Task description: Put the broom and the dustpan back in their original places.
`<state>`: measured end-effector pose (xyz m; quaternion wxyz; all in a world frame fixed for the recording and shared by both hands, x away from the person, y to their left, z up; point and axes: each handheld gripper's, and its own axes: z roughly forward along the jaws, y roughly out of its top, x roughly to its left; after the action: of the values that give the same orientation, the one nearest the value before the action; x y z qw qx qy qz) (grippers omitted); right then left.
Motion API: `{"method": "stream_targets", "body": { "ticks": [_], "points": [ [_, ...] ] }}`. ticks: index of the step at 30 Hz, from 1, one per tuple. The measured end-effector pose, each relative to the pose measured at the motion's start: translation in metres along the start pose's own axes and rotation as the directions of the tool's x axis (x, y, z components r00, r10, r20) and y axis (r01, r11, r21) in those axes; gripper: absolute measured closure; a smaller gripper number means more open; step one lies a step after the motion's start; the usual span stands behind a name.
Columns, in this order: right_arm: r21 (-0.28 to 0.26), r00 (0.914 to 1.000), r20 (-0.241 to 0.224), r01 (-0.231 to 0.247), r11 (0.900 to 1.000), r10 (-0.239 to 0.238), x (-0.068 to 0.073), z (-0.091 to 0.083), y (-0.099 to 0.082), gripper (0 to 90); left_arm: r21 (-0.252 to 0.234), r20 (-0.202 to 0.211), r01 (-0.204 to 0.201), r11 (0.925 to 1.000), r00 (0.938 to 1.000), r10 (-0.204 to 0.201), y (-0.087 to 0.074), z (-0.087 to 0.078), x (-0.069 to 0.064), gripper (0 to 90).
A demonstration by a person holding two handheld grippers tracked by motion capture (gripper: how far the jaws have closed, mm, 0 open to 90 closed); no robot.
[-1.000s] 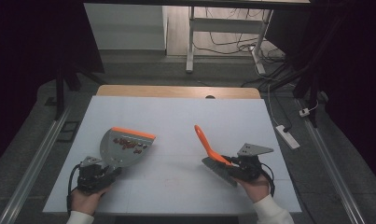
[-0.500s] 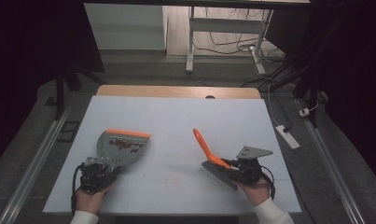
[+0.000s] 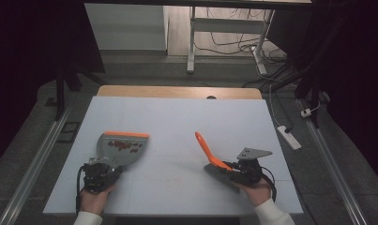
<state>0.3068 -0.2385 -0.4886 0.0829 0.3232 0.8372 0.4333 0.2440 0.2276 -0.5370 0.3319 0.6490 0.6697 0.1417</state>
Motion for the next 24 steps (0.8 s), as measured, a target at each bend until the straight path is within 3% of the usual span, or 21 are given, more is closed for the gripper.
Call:
{"method": "stream_targets", "body": {
  "ticks": [4,8,24],
  "points": [
    [-0.014,0.9990,0.009,-0.045,0.9989,0.045,-0.011,-0.001,-0.002,69.3,0.001,0.002,0.006,1.0000,1.0000,-0.006,0.001,0.002,0.000,61.4],
    [-0.009,0.9981,0.047,-0.040,0.9992,0.041,-0.018,0.000,-0.005,67.8,0.001,0.000,0.004,1.0000,1.0000,-0.004,0.001,0.003,0.000,61.3],
    [0.020,0.9921,0.068,-0.107,0.9940,0.106,-0.038,0.003,-0.013,60.4,-0.005,0.019,-0.013,0.9999,0.9997,0.013,0.001,0.001,0.001,58.3]
  ]
}}
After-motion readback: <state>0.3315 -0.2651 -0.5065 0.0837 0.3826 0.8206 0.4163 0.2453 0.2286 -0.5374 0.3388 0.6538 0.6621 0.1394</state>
